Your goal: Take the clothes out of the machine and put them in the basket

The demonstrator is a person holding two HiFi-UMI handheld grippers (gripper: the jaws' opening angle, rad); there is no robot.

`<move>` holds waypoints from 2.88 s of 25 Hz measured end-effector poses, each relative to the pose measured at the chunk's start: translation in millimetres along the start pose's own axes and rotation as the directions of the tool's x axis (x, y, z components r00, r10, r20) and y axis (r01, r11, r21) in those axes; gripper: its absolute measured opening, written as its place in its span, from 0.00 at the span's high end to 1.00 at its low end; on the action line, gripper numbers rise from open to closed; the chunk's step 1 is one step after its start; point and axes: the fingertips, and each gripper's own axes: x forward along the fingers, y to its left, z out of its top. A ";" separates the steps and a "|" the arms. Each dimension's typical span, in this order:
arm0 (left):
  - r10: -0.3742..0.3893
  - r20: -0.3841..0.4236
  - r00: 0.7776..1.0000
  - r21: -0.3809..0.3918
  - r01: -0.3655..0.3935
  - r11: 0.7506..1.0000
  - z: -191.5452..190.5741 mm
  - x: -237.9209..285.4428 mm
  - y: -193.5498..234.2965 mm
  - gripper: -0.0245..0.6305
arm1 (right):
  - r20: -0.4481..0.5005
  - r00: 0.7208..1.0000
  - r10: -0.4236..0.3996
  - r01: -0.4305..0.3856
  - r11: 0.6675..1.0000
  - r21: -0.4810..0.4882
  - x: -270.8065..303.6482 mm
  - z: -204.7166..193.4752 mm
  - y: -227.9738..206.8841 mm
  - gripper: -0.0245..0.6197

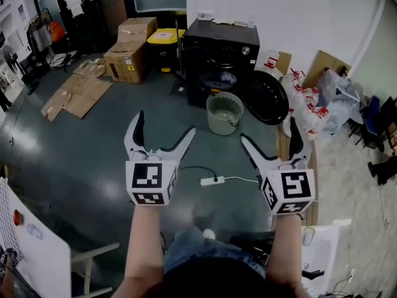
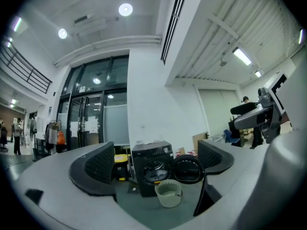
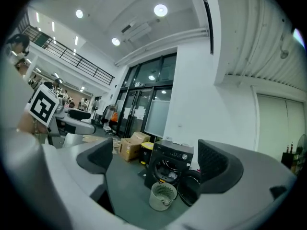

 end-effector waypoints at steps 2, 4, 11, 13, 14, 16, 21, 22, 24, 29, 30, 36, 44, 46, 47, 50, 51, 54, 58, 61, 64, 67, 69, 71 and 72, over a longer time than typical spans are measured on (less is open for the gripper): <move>0.006 -0.008 1.000 0.005 -0.006 1.000 -1.7 7.3 -1.7 0.13 | 0.001 1.000 0.011 -0.011 1.000 0.003 6.8 -4.9 -3.5 0.13; 0.013 -0.011 1.000 0.009 -0.013 1.000 -2.5 13.5 -1.2 0.13 | 0.006 1.000 0.019 -0.019 1.000 0.017 12.2 -8.1 -6.7 0.13; 0.004 -0.012 1.000 0.002 -0.004 1.000 -9.2 54.3 2.7 0.13 | -0.006 1.000 0.007 -0.007 1.000 0.019 38.8 -24.3 -25.1 0.13; -0.012 -0.013 1.000 0.017 0.012 1.000 -11.5 74.2 2.5 0.13 | -0.012 1.000 -0.009 0.010 1.000 0.020 52.5 -28.8 -34.1 0.13; -0.020 -0.014 1.000 0.023 0.020 1.000 -13.5 84.5 3.5 0.13 | -0.016 1.000 -0.015 0.015 1.000 0.018 60.5 -31.0 -37.4 0.13; -0.031 -0.015 0.999 0.021 0.032 0.999 -18.6 107.4 8.9 0.13 | -0.025 0.999 -0.021 0.021 1.000 0.012 80.0 -35.9 -43.0 0.13; -0.045 -0.033 0.998 -0.019 0.044 0.999 -38.4 175.7 32.0 0.13 | -0.070 0.997 -0.030 0.029 1.000 -0.005 146.1 -50.0 -59.8 0.13; -0.048 -0.041 0.998 -0.023 0.047 0.999 -43.0 189.7 38.0 0.13 | -0.080 0.996 -0.031 0.030 1.000 -0.006 161.5 -52.8 -62.3 0.13; -0.048 -0.056 0.997 -0.031 0.046 0.998 -50.9 217.3 53.2 0.13 | -0.100 0.995 -0.029 0.029 1.000 -0.006 193.5 -57.9 -64.9 0.13; -0.053 -0.094 0.994 -0.043 0.049 0.998 -70.0 280.2 96.9 0.13 | -0.134 0.991 -0.015 0.015 1.000 0.002 270.3 -67.6 -61.8 0.13; -0.055 -0.102 0.993 -0.041 0.051 0.998 -74.1 291.9 105.8 0.13 | -0.141 0.990 -0.016 0.016 1.000 0.004 285.1 -69.1 -61.4 0.13; -0.076 -0.117 0.990 -0.074 0.067 0.995 -89.7 353.2 151.8 0.13 | -0.185 0.982 -0.027 0.026 1.000 -0.011 357.5 -73.7 -57.7 0.13; -0.100 -0.132 0.986 -0.109 0.086 0.990 -116.0 383.3 177.9 0.13 | -0.236 0.971 -0.028 0.014 0.998 -0.057 397.6 -84.0 -44.4 0.13; -0.100 -0.134 0.986 -0.113 0.086 0.990 -117.6 386.0 179.8 0.13 | -0.251 0.968 -0.022 0.009 0.998 -0.055 400.8 -88.0 -43.9 0.13; -0.100 -0.135 0.986 -0.115 0.084 0.990 -118.0 387.2 180.9 0.13 | -0.257 0.966 -0.018 0.005 0.999 -0.052 403.2 -89.3 -43.7 0.13; -0.087 -0.133 0.987 -0.126 0.071 0.989 -121.6 388.7 186.1 0.13 | -0.253 0.967 0.008 -0.018 0.999 -0.040 415.3 -89.1 -40.0 0.13; -0.081 -0.130 0.988 -0.132 0.064 0.989 -124.1 389.4 188.4 0.13 | -0.243 0.970 0.021 -0.031 0.999 -0.036 421.1 -87.6 -37.3 0.13; -0.063 -0.120 0.991 -0.137 0.047 0.989 -130.2 394.8 193.4 0.13 | -0.207 0.976 0.064 -0.075 0.996 -0.047 438.2 -82.2 -27.7 0.13; -0.044 -0.117 0.992 -0.124 0.030 0.992 -129.7 406.3 195.3 0.13 | -0.187 0.976 0.110 -0.127 0.989 -0.082 453.9 -78.6 -21.5 0.13; -0.040 -0.121 0.992 -0.118 0.026 0.993 -126.2 423.4 195.9 0.13 | -0.191 0.973 0.126 -0.141 0.988 -0.067 468.5 -82.2 -28.8 0.13; -0.044 -0.133 0.990 -0.106 0.030 0.994 -129.1 446.7 188.7 0.13 | -0.192 0.972 0.136 -0.147 0.988 -0.047 483.7 -92.4 -43.1 0.13; -0.041 -0.148 0.988 -0.094 0.027 0.995 -133.7 478.1 177.9 0.13 | -0.206 0.967 0.147 -0.157 0.987 -0.034 502.8 -109.0 -67.2 0.13; -0.031 -0.153 0.988 -0.088 0.018 0.996 -133.6 502.6 171.1 0.13 | -0.205 0.967 0.149 -0.157 0.987 -0.021 519.6 -117.6 -90.0 0.13; -0.013 -0.155 0.988 -0.079 0.001 0.997 -131.9 528.6 164.8 0.13 | -0.191 0.969 0.160 -0.164 0.986 -0.008 539.0 -123.0 -113.9 0.13; -0.002 -0.156 0.988 -0.076 -0.010 0.997 -130.7 542.5 161.1 0.13 | -0.185 0.969 0.164 -0.167 0.986 -0.004 549.0 -125.8 -127.2 0.13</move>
